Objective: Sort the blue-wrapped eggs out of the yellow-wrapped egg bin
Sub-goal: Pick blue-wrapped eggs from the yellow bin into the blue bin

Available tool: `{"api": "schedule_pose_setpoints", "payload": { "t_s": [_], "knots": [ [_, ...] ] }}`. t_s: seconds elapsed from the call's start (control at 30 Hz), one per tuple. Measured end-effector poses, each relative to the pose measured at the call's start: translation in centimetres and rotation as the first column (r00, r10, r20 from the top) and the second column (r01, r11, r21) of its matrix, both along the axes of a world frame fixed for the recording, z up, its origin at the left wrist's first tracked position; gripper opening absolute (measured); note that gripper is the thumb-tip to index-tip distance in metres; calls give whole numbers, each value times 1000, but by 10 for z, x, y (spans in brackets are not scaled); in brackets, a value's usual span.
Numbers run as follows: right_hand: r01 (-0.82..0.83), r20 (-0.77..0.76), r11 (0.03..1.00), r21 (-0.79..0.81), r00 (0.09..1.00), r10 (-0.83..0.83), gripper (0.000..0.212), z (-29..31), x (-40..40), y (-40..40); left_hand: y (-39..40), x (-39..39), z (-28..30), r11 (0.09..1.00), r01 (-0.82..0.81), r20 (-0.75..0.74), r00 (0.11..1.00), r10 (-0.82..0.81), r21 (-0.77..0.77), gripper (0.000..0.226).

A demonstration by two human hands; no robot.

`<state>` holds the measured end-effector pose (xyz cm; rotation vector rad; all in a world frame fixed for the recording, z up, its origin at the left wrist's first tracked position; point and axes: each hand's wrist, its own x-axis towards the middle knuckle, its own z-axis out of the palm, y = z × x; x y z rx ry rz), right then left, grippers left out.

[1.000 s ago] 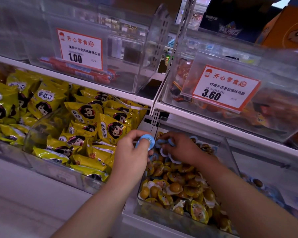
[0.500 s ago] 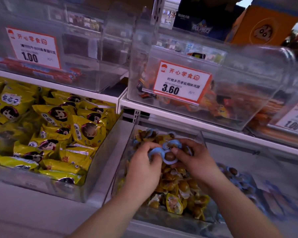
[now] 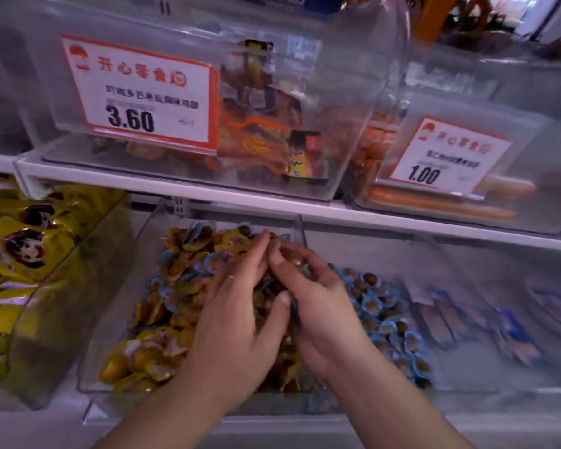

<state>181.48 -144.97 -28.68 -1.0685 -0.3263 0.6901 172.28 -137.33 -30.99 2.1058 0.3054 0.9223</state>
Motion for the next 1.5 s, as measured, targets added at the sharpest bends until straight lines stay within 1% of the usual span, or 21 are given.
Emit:
{"api": "schedule_pose_setpoints", "payload": {
  "t_s": [0.07, 0.17, 0.23, 0.3, 0.33, 0.4, 0.5, 0.57, 0.63, 0.73, 0.83, 0.9, 0.97, 1.03, 1.1, 1.17, 1.27, 1.33, 1.4, 1.43, 1.5],
  "knots": [
    [36, 65, 999, 33, 997, -38, 33, 7, 16, -12, 2, -1, 1, 990, 136, 3, 991, -136, -42, 64],
    [180, 192, 984, -8, 966, -175, 30, 8, 54, -36, 21, -5, 0, 991, 114, -79, 991, -108, 74, 48],
    [318, 348, 930, -185, 906, -241, 23, 1, 85, -54, 38, -6, -3, 985, 17, -132, 991, 5, 170, 31],
    [395, 473, 807, -438, 865, -167, 22, -13, 113, -72, 54, -9, -8, 976, -56, -186, 978, 96, 209, 32],
    [388, 479, 747, -540, 872, -106, 24, -21, 124, -79, 60, -12, -11, 975, -78, -220, 967, 125, 209, 35],
    [418, 483, 667, -617, 870, -98, 29, -31, 137, -88, 68, -21, -14, 976, -100, -276, 949, 151, 192, 37],
    [572, 623, 648, -503, 759, -186, 26, -30, 136, -84, 73, -36, -13, 934, -146, -258, 937, 237, 327, 31],
    [589, 668, 716, -375, 707, -232, 23, -19, 118, -68, 77, -47, -7, 869, -182, -201, 932, 302, 460, 33],
    [570, 735, 783, -250, 638, -230, 24, -9, 92, -45, 86, -60, -1, 825, -233, -137, 928, 347, 515, 33],
    [449, 899, 883, -140, 431, -77, 21, 0, 39, -3, 99, -81, 4, 867, -325, -113, 913, 391, 378, 29],
    [280, 957, 918, -280, 162, 242, 27, -6, -4, 36, 106, -95, 1, 916, -381, -105, 913, 394, 123, 38],
    [226, 870, 844, -486, 33, 492, 38, -16, -22, 57, 110, -100, -1, 925, -379, -103, 920, 379, 16, 49],
    [263, 750, 727, -634, -21, 661, 54, -26, -32, 76, 114, -104, -3, 932, -363, -100, 927, 361, 0, 41],
    [336, 657, 637, -694, -67, 751, 65, -33, -36, 92, 116, -108, -5, 943, -332, -118, 936, 331, 16, 37],
    [375, 617, 618, -691, -140, 774, 63, -35, -36, 104, 117, -111, -5, 949, -314, -136, 940, 314, 21, 34],
    [328, 631, 625, -708, -104, 769, 57, -29, -30, 106, 117, -113, -5, 951, -310, -114, 944, 309, 7, 32],
    [333, 740, 689, -643, 37, 672, 47, -12, -19, 97, 113, -113, -3, 948, -311, -84, 945, 317, 74, 28],
    [284, 831, 784, -553, 266, 490, 46, -1, -15, 91, 108, -108, -1, 923, -298, -65, 944, 322, 245, 32],
    [60, 749, 875, -480, 546, 374, 45, 8, -21, 86, 101, -99, 2, 863, -226, -97, 949, 300, 453, 53],
    [-72, 701, 892, -445, 593, 397, 39, 11, -26, 84, 98, -94, 3, 837, -166, -145, 949, 278, 522, 64],
    [-235, 680, 852, -468, 521, 517, 29, 13, -39, 80, 95, -86, 4, 814, -90, -192, 951, 241, 574, 72]
  ]
}}
